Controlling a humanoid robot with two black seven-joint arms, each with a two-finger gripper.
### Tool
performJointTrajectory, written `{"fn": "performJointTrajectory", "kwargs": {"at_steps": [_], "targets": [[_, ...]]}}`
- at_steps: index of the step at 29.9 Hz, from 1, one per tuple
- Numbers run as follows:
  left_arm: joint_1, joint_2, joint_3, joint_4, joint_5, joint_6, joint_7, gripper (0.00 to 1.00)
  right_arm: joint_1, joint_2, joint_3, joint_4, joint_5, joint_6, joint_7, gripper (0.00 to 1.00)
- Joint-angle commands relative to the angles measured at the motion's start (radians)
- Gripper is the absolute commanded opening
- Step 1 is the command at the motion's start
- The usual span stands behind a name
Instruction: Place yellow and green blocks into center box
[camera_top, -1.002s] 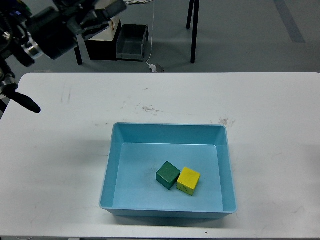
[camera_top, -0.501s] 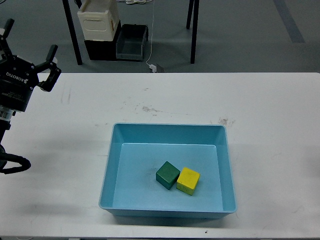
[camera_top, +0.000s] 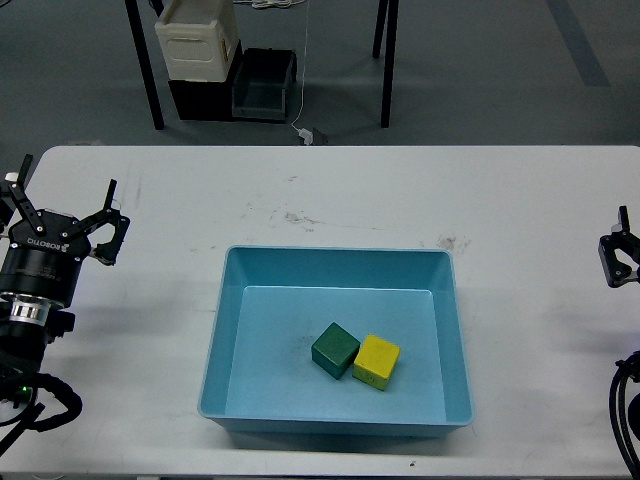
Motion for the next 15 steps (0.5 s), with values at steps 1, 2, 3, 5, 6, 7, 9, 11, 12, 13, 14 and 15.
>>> {"fn": "performJointTrajectory", "kwargs": {"at_steps": [1, 2, 3, 5, 6, 7, 9, 11, 12, 13, 14, 15], "targets": [[0.017, -0.011, 0.012, -0.025, -0.070, 0.000, 0.000, 1.00, -0.005, 0.023, -0.006, 0.004, 0.058, 0.004, -0.017, 1.00], [0.021, -0.011, 0.016, -0.038, -0.090, 0.000, 0.000, 1.00, -0.011, 0.025, -0.006, 0.010, 0.069, 0.011, -0.018, 1.00], [0.024, -0.011, 0.019, -0.045, -0.105, 0.001, 0.000, 1.00, -0.017, 0.033, -0.007, 0.013, 0.074, 0.022, -0.018, 1.00], [0.039, -0.003, 0.030, -0.062, -0.139, 0.000, 0.000, 1.00, -0.031, 0.054, -0.007, 0.013, 0.075, 0.051, -0.018, 1.00], [0.042, 0.001, 0.044, -0.071, -0.156, 0.000, 0.000, 1.00, -0.038, 0.062, -0.007, 0.013, 0.077, 0.059, -0.018, 1.00], [0.042, 0.006, 0.061, -0.077, -0.171, 0.000, 0.000, 1.00, -0.045, 0.063, -0.009, 0.013, 0.077, 0.065, -0.020, 1.00], [0.041, 0.009, 0.096, -0.079, -0.196, 0.000, 0.000, 1.00, -0.058, 0.063, -0.013, 0.015, 0.074, 0.090, -0.020, 1.00], [0.040, 0.007, 0.104, -0.079, -0.219, -0.005, 0.000, 1.00, -0.063, 0.063, -0.021, 0.013, 0.074, 0.137, -0.020, 1.00], [0.041, 0.007, 0.107, -0.079, -0.231, -0.008, 0.000, 1.00, -0.071, 0.063, -0.021, 0.013, 0.075, 0.151, -0.020, 1.00], [0.042, 0.001, 0.107, -0.081, -0.245, -0.009, 0.000, 1.00, -0.081, 0.065, -0.021, 0.013, 0.077, 0.154, -0.020, 1.00], [0.044, -0.002, 0.107, -0.081, -0.259, -0.012, 0.000, 1.00, -0.086, 0.066, -0.021, 0.013, 0.078, 0.150, -0.020, 1.00], [0.044, -0.002, 0.107, -0.081, -0.270, -0.012, 0.000, 1.00, -0.088, 0.066, -0.019, 0.013, 0.082, 0.143, -0.020, 1.00]]}}
